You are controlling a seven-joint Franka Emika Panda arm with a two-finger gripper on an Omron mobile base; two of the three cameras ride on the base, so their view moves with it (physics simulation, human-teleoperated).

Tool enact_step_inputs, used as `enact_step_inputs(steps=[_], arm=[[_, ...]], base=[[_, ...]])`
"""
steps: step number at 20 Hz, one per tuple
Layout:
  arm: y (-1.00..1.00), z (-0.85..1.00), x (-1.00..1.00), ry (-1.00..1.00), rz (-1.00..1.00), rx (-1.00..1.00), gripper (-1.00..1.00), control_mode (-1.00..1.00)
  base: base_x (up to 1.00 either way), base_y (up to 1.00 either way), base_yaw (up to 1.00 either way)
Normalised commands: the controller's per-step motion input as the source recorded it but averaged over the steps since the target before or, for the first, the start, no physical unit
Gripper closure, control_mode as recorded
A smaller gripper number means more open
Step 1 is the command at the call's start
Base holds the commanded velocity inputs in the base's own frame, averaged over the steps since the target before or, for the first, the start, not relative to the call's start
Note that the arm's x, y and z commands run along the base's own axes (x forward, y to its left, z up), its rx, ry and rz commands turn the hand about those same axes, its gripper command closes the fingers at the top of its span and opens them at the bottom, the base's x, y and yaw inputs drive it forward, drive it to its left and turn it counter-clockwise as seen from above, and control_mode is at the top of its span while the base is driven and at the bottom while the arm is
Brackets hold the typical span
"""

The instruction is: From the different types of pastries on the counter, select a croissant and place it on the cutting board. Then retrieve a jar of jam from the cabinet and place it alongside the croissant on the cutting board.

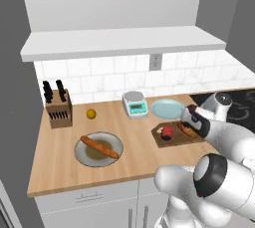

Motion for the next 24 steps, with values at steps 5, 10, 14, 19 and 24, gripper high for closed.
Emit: enact_step_inputs(steps=[5,10,14,19,24], arm=[[0.97,-0.73,-1.0,-0.03,-0.14,-0.05,-1.0,-1.0],[0.5,-0.2,-0.81,-0.05,-0.08,0.01,-1.0,-1.0],[0.38,-0.49,-1.0,-0.23,-0.07,0.0,-1.0,-1.0],[0.37,-0.74,-1.0,-0.3,-0.06,0.0,-1.0,-1.0],[0.41,-0.86,-1.0,-0.32,-0.05,0.0,-1.0,-1.0]], base=[[0.0,0.0,0.0],[0.0,0.0,0.0],[0.0,0.0,0.0],[0.0,0.0,0.0],[0.0,0.0,0.0]])
